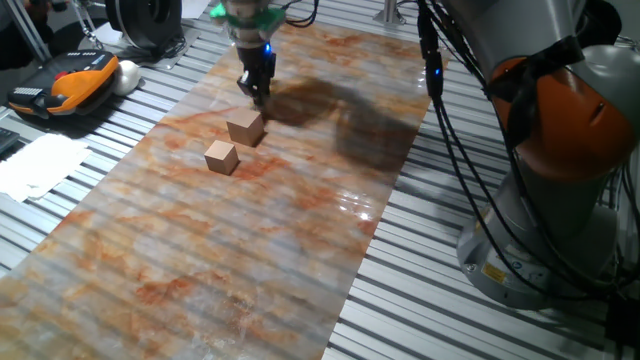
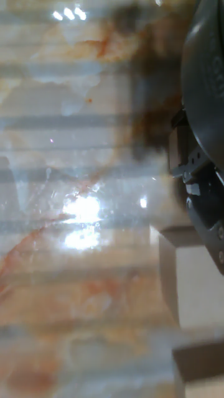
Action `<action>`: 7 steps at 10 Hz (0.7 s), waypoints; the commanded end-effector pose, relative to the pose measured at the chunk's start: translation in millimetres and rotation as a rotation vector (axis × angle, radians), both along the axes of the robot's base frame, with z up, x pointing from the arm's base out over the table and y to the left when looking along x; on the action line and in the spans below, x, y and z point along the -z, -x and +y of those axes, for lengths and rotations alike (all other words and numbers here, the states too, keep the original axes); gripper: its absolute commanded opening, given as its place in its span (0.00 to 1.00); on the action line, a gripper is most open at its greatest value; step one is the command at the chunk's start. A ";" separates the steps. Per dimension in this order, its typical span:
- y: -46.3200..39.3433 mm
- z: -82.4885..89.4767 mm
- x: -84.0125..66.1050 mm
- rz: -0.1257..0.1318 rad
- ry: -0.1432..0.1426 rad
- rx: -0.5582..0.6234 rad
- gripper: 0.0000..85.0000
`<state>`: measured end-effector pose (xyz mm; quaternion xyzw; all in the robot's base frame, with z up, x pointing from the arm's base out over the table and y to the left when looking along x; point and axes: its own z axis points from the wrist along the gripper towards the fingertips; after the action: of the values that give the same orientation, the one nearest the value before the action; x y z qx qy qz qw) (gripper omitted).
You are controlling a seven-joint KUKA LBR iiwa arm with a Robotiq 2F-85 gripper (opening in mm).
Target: Pick up the small block on the left and move it to the right
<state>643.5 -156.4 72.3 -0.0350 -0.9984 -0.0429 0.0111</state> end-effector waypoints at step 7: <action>1.5 66.7 -80.7 0.037 -0.080 0.156 0.00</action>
<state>642.0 -90.5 144.4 -0.1133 -0.9898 -0.0825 0.0273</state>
